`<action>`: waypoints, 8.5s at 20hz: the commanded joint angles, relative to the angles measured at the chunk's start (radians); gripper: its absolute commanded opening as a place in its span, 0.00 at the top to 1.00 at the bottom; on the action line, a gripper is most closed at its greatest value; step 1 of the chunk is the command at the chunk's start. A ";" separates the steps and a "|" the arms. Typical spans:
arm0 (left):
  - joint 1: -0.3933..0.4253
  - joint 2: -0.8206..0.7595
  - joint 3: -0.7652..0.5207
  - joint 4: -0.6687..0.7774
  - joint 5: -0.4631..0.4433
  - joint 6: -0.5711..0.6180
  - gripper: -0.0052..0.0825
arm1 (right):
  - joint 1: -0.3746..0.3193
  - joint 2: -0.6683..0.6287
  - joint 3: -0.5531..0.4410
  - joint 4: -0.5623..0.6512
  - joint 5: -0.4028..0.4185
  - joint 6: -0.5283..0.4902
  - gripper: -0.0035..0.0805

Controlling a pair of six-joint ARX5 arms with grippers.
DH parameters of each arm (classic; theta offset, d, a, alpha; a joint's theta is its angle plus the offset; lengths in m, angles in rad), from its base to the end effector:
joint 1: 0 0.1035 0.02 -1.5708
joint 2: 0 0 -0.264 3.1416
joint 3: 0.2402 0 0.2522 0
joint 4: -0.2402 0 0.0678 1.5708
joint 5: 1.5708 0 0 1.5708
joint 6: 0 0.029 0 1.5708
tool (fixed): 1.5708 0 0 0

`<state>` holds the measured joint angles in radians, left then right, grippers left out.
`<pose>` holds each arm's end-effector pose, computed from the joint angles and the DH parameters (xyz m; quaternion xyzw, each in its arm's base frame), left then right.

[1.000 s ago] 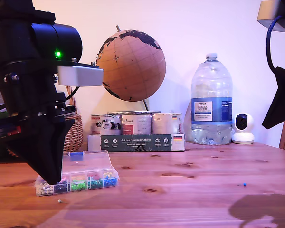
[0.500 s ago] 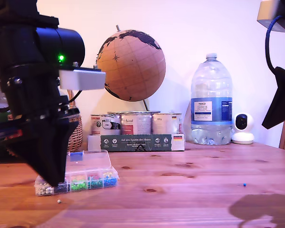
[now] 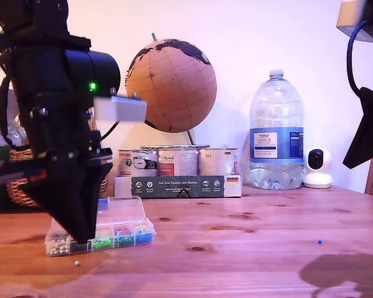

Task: Sort the loose pins on the table into their correct compartments

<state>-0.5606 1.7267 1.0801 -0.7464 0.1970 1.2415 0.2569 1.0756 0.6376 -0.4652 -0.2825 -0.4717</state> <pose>0.2593 -0.1695 0.1699 0.5089 0.3482 -0.5978 0.5123 0.1924 0.0589 0.2111 -0.1972 0.3683 0.3351 0.8445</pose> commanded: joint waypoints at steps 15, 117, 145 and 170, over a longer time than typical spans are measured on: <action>-0.003 0.042 -0.001 -0.037 0.000 0.067 0.83 | 0.005 0.002 0.012 0.004 -0.007 0.003 0.97; 0.099 -0.002 -0.001 -0.004 -0.129 0.042 0.97 | 0.005 0.002 0.012 0.002 -0.007 0.006 0.97; 0.070 -0.114 0.005 -0.032 -0.132 -0.380 0.97 | 0.004 0.002 0.081 -0.012 0.001 0.237 0.97; -0.267 -0.532 -0.599 1.070 0.065 -1.225 0.97 | 0.003 0.316 0.451 -0.342 0.031 -0.149 0.97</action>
<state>-0.8204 1.1866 0.5152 0.2836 0.2726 0.0395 0.2569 1.3769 1.0813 -0.8051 -0.2512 -0.6048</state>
